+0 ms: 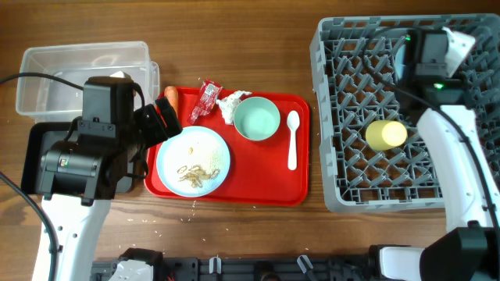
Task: Sort waste into correct bins and load items into the dishwasher rack
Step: 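Move the right gripper back to the mint bowl and grasp it, then place the mint bowl in the rack beside the light-blue bowl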
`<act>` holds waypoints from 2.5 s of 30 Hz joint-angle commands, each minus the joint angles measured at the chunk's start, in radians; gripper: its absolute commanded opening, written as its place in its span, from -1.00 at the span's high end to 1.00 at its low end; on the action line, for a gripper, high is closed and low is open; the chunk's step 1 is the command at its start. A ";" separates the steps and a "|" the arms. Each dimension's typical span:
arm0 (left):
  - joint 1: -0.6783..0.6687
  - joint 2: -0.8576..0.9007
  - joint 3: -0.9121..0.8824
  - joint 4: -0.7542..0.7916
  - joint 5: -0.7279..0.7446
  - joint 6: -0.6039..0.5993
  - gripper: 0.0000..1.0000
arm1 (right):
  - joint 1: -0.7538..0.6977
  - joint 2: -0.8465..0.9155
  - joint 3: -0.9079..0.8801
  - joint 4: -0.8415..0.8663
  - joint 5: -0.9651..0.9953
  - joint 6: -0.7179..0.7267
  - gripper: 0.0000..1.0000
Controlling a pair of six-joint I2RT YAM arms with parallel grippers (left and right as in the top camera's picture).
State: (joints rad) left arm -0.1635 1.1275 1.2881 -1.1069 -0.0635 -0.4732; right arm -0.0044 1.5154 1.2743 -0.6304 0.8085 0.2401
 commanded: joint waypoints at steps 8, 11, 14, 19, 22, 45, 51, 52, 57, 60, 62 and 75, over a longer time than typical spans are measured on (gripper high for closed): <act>0.005 0.000 0.013 0.002 -0.021 -0.006 -1.00 | 0.016 0.229 0.010 0.178 0.348 -0.329 0.92; 0.005 0.000 0.013 0.002 -0.021 -0.006 -1.00 | 0.034 0.261 0.010 0.187 0.344 -0.335 0.91; 0.005 0.000 0.013 0.002 -0.020 -0.006 -1.00 | 0.059 0.287 0.009 0.199 0.344 -0.346 0.91; 0.005 0.000 0.013 0.002 -0.021 -0.006 -1.00 | 0.095 0.336 0.009 0.201 0.343 -0.365 0.91; 0.005 0.000 0.013 0.002 -0.021 -0.006 -1.00 | 0.119 0.342 0.009 0.199 0.313 -0.375 0.89; 0.005 0.000 0.013 0.002 -0.021 -0.006 -1.00 | 0.275 0.159 0.069 0.060 -0.187 -0.375 -0.29; 0.005 0.000 0.013 0.002 -0.021 -0.006 -1.00 | 0.346 0.112 0.068 -0.071 -1.051 0.015 -0.16; 0.005 0.000 0.013 0.002 -0.021 -0.006 -1.00 | 0.356 0.130 0.055 -0.072 -1.136 0.090 -0.14; 0.005 0.000 0.013 0.002 -0.021 -0.006 -1.00 | 0.447 0.283 0.042 -0.103 -1.112 0.192 0.07; 0.005 0.000 0.013 0.002 -0.021 -0.006 -1.00 | 0.472 0.369 0.042 -0.098 -1.020 0.266 0.17; 0.005 0.000 0.013 0.002 -0.021 -0.006 -1.00 | 0.472 0.404 0.042 -0.082 -1.004 0.277 0.23; 0.005 0.000 0.013 0.002 -0.021 -0.006 -1.00 | 0.472 0.436 0.042 -0.054 -0.929 0.368 0.52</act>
State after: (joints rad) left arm -0.1635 1.1275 1.2881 -1.1069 -0.0639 -0.4732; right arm 0.4686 1.9316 1.3281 -0.6949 -0.1287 0.5533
